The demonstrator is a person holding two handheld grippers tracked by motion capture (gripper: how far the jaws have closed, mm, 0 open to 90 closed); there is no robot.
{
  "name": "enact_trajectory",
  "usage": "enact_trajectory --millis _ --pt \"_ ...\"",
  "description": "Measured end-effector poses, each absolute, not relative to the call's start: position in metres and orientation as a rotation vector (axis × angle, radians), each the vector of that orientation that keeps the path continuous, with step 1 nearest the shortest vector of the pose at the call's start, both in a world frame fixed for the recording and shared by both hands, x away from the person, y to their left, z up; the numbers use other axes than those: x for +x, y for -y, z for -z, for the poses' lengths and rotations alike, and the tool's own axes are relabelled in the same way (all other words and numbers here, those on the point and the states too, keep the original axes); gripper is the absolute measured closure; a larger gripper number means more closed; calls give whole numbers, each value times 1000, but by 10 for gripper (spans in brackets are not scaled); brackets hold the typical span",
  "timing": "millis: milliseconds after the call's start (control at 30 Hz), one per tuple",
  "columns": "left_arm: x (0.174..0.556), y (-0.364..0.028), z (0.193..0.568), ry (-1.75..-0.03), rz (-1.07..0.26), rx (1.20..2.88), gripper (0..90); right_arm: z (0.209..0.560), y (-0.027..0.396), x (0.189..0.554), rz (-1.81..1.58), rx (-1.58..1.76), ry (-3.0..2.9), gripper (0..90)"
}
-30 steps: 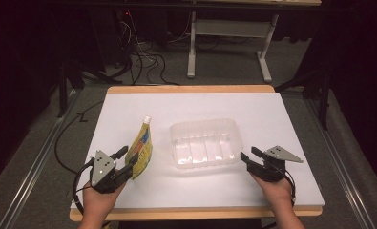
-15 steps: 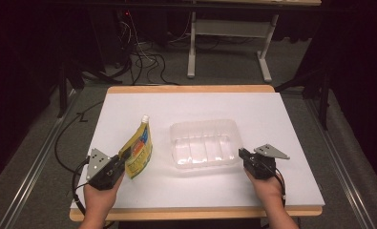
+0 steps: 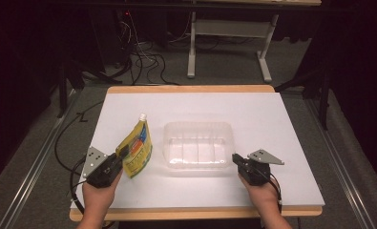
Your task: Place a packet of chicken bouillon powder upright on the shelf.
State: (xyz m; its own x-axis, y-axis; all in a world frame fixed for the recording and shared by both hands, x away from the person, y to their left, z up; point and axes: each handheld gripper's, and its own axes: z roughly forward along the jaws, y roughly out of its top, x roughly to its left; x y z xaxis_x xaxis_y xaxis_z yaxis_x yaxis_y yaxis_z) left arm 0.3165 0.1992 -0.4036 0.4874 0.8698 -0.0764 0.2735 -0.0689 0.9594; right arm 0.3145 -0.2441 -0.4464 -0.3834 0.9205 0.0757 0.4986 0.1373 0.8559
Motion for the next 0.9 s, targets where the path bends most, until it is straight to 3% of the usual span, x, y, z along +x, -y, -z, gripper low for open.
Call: enact_trajectory --millis 267,700,900 --pt "318 -199 404 -1024 -667 1584 900 447 223 326 -1171 1316 -1981 850" --pt "318 -194 404 -934 -638 1616 899 446 239 321 -1198 1337 -1957 776" --pt "320 -195 402 -929 -694 1626 900 446 241 320 -1198 1335 -1961 764"
